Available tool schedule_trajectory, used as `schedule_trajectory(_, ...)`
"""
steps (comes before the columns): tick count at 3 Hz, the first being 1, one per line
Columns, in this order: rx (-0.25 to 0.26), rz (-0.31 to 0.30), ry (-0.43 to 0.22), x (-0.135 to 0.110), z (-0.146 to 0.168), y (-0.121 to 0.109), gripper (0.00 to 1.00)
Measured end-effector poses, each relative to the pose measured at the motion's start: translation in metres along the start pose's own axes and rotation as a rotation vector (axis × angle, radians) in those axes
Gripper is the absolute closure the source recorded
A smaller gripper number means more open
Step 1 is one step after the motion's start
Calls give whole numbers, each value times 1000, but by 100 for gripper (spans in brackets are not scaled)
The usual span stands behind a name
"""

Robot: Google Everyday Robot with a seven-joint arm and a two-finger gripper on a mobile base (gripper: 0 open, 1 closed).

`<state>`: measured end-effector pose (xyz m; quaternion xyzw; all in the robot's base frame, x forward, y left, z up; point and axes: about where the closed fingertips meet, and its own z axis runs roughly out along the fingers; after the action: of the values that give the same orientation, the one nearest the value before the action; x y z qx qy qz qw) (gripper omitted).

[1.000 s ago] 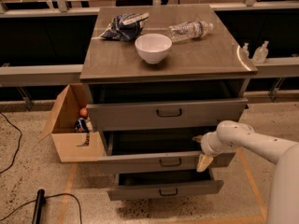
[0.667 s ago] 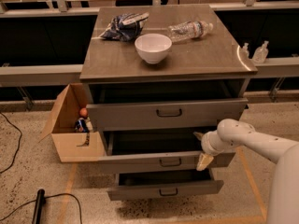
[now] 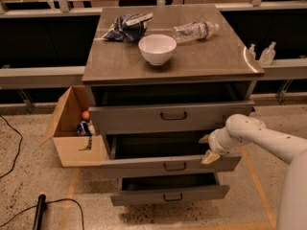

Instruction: Open middle drawer

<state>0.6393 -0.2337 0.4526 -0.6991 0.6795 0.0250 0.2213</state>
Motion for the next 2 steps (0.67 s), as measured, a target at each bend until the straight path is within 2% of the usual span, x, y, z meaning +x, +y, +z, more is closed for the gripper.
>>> schedule_trajectory(1, -26, 1, 0, -3, -17, -8, 16)
schedule_trajectory(2, -25, 15, 22, -3, -30, -15, 18)
